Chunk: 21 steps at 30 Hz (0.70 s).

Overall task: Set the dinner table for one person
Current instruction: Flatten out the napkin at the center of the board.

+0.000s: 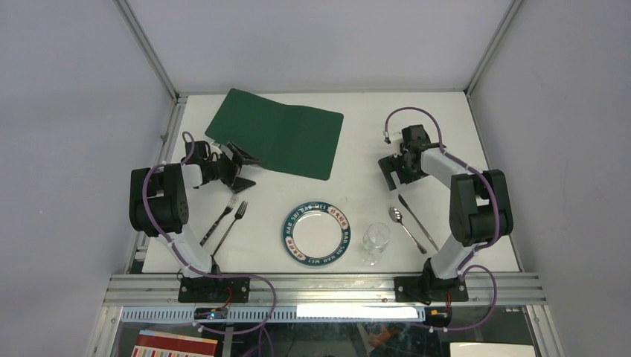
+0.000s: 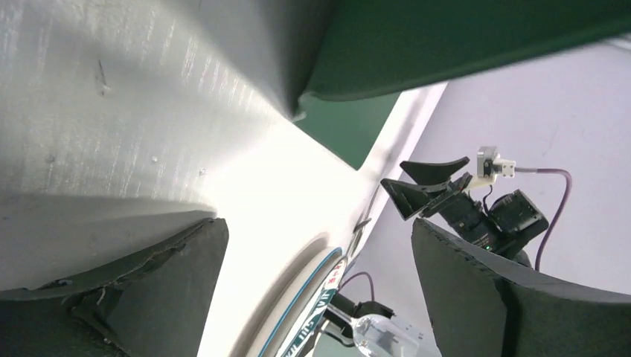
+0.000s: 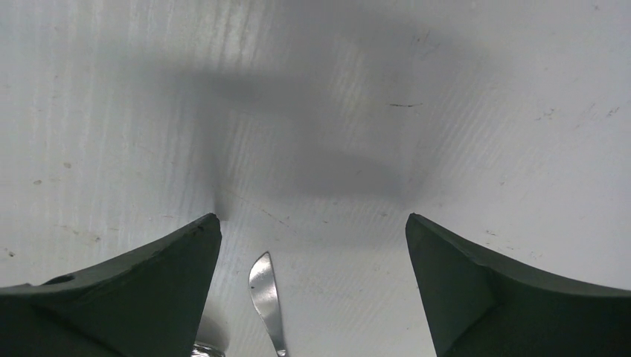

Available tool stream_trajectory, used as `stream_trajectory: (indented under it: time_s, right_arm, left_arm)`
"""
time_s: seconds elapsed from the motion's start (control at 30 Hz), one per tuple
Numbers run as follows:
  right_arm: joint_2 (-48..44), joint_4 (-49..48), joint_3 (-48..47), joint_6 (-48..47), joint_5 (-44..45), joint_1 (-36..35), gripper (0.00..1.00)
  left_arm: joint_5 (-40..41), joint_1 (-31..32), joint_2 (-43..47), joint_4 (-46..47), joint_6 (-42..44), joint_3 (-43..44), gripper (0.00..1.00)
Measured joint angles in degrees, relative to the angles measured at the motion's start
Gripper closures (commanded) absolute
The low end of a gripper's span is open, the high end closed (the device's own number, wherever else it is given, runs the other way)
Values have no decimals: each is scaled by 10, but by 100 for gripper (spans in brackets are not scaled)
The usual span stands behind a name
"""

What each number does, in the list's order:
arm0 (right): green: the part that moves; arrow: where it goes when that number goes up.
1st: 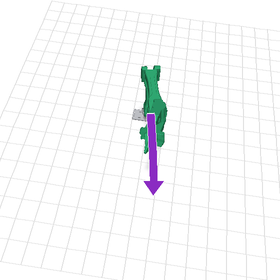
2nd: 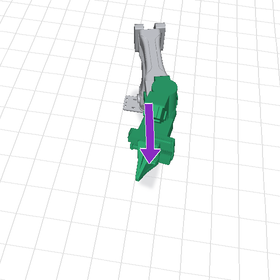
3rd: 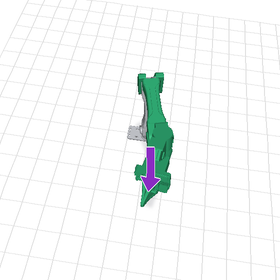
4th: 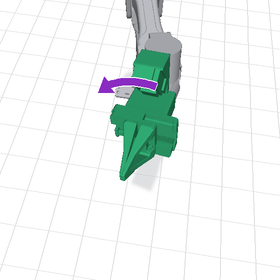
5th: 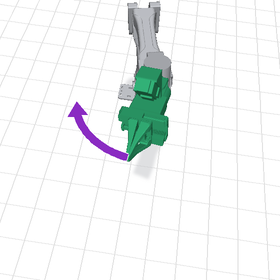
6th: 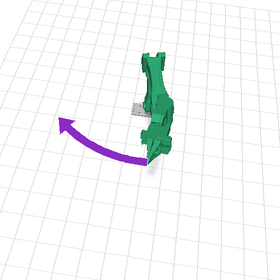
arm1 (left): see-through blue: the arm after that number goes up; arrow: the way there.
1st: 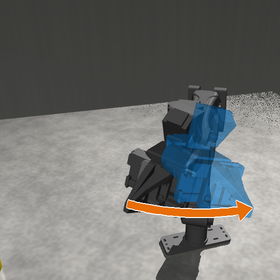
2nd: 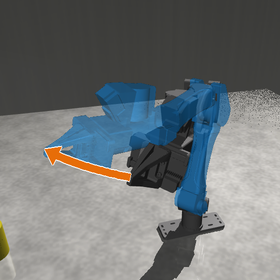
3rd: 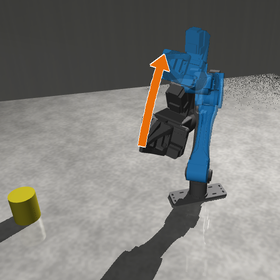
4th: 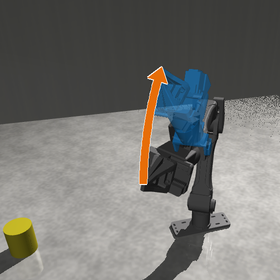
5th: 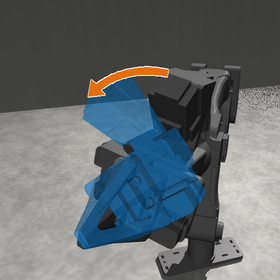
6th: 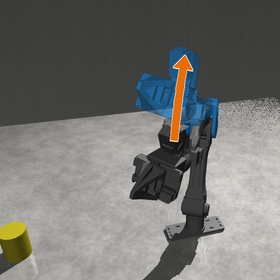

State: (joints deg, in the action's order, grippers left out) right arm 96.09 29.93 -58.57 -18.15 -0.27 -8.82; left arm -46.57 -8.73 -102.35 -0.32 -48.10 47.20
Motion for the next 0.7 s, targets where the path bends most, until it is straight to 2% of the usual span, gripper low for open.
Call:
stream_trajectory:
  time_s: [0.27, 0.47, 0.57, 0.6, 0.63, 0.67, 0.7]
  right_arm:
    - [4, 0, 0, -5, 2, -15, 1]
    - [4, -1, 0, -9, 5, -16, 1]
    - [4, -1, -5, -9, 4, -16, 6]
    - [4, 0, -9, -9, 2, -17, 12]
    - [4, 0, -14, -9, -2, -17, 22]
    - [4, 0, -24, -10, -7, -19, 49]
    - [4, 1, -36, -11, -14, -21, 94]
  left_arm:
    - [0, -8, 16, -87, 59, 44, 1]
    - [11, -29, 72, -194, 143, 131, 1]
    - [28, -33, 105, -246, 192, 178, 1]
    - [37, -34, 119, -263, 215, 193, 1]
    - [49, -33, 130, -276, 236, 207, 6]
    - [69, -32, 141, -289, 265, 224, 13]
    - [93, -31, 151, -296, 295, 241, 16]
